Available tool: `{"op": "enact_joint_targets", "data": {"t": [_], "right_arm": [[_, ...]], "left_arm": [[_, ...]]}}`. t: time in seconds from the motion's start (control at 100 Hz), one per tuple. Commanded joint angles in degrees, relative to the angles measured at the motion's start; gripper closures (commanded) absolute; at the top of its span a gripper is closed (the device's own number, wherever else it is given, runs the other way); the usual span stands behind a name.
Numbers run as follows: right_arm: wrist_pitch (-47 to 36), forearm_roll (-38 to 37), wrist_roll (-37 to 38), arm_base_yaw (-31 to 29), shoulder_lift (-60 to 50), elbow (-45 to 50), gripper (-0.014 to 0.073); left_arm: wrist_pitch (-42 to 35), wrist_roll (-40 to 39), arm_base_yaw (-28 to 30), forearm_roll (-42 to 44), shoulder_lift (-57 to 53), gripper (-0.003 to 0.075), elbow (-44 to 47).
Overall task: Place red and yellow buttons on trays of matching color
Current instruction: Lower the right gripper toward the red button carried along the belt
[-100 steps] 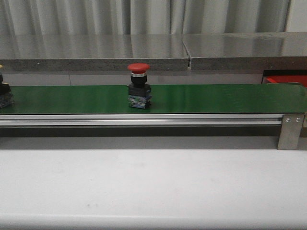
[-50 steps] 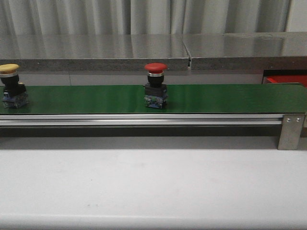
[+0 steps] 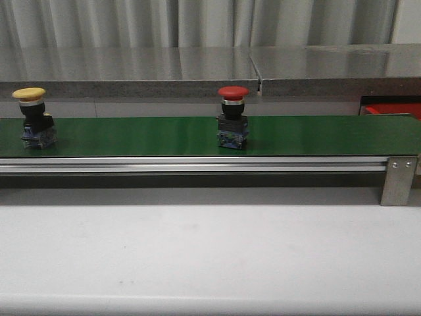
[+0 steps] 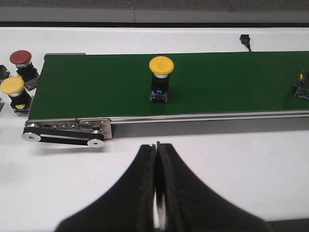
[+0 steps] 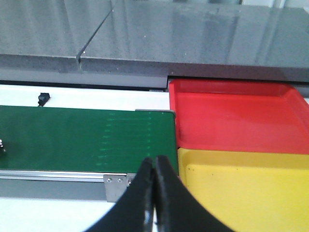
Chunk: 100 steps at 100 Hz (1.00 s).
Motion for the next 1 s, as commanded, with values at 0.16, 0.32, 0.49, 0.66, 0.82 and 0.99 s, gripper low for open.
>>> {"op": "enact_joint_targets", "data": {"t": [0.16,0.32,0.49,0.66,0.82,0.99], "right_arm": [[4.6,-1.0,-0.6,0.1,15.4,-13.3,0.0665],[11.4,-1.0,-1.2,2.8,22.2,-20.4,0.0596],[17.5,-0.9,-1.6,7.9,29.5,-28.2,0.0309],[22.9,-0.9,-1.6,12.6,36.8,-35.2,0.0053],[28.3,0.4,-4.5,15.6,43.4,-41.3,0.0052],[32.8,7.4,-12.1,16.1,50.6,-47.6,0.0052]], "left_arm": [[-4.2,-0.1,-0.5,-1.0,0.1,0.0741,-1.4],[-4.2,-0.1,-0.5,-1.0,0.1,0.0741,-1.4],[-4.2,-0.1,-0.5,-1.0,0.1,0.0741,-1.4],[-4.2,-0.1,-0.5,-1.0,0.1,0.0741,-1.4],[-4.2,-0.1,-0.5,-1.0,0.1,0.0741,-1.4],[-4.2,-0.1,-0.5,-1.0,0.1,0.0741,-1.4]]}}
